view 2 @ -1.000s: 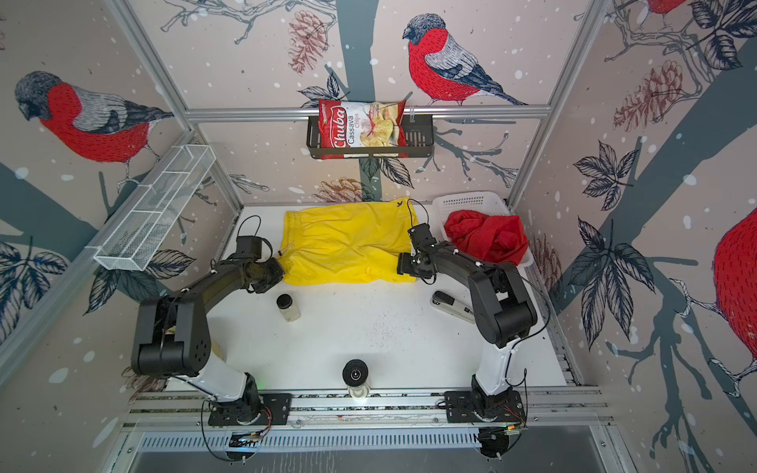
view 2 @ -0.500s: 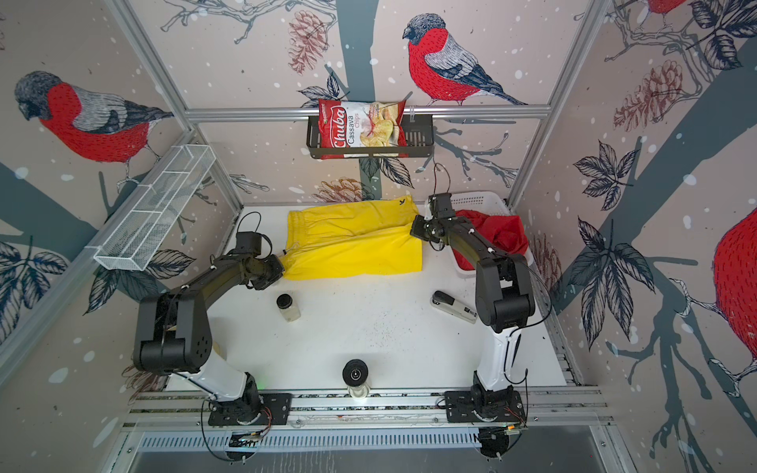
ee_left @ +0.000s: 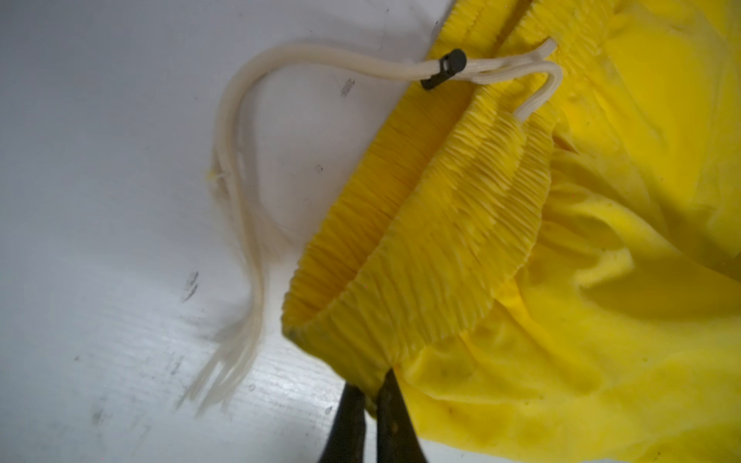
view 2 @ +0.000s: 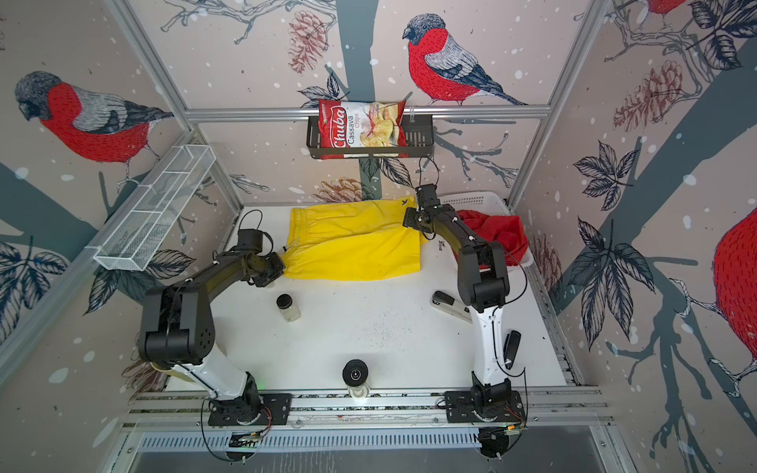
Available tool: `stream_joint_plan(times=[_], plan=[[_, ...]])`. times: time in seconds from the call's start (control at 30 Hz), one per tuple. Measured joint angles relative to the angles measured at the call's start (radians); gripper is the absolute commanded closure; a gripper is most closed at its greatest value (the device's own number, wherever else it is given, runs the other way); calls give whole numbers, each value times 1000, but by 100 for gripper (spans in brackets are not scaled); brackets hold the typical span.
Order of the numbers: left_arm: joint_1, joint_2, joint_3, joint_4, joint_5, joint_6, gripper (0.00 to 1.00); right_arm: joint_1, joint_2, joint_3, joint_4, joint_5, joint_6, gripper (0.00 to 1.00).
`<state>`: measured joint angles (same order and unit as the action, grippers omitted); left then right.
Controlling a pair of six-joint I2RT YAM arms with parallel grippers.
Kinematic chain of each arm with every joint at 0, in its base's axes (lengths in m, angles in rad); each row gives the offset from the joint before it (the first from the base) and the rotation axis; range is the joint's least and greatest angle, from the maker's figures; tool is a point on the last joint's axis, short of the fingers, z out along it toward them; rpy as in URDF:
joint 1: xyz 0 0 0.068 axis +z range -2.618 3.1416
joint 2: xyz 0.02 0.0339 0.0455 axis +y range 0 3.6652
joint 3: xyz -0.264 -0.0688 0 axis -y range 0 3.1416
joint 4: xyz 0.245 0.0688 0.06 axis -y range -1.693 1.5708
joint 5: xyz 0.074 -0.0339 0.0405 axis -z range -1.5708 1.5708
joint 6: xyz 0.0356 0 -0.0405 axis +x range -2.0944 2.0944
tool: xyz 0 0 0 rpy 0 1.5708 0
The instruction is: Fold and stack the shorts
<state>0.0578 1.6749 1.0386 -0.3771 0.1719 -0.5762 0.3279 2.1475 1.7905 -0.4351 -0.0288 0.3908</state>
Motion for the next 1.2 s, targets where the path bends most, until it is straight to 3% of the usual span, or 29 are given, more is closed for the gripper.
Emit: stream_joint_plan(times=[0.13, 0.27, 0.43, 0.63, 0.73, 0.87, 0.9, 1.03, 1.2], plan=[[0, 2, -8, 3, 0, 0, 100, 27, -178, -199, 7, 77, -13, 19], [0, 5, -17, 5, 0, 0, 100, 98, -305, -396, 2, 108, -26, 28], [0, 5, -22, 7, 0, 0, 100, 118, -327, -549, 4, 64, -23, 28], [0, 3, -34, 8, -15, 0, 100, 110, -308, -611, 42, 0, 2, 29], [0, 3, -34, 8, -16, 0, 100, 84, -290, -628, 92, -33, 14, 43], [0, 2, -53, 21, -17, 0, 100, 55, -274, -653, 159, -103, 50, 91], [0, 2, -56, 20, -18, 0, 100, 52, -274, -660, 169, -117, 60, 98], [0, -3, -56, 22, -18, 0, 100, 48, -325, -677, 174, -142, 79, 100], [-2, -47, 6, -11, -2, 0, 100, 16, -512, -647, 140, -124, 79, 100]])
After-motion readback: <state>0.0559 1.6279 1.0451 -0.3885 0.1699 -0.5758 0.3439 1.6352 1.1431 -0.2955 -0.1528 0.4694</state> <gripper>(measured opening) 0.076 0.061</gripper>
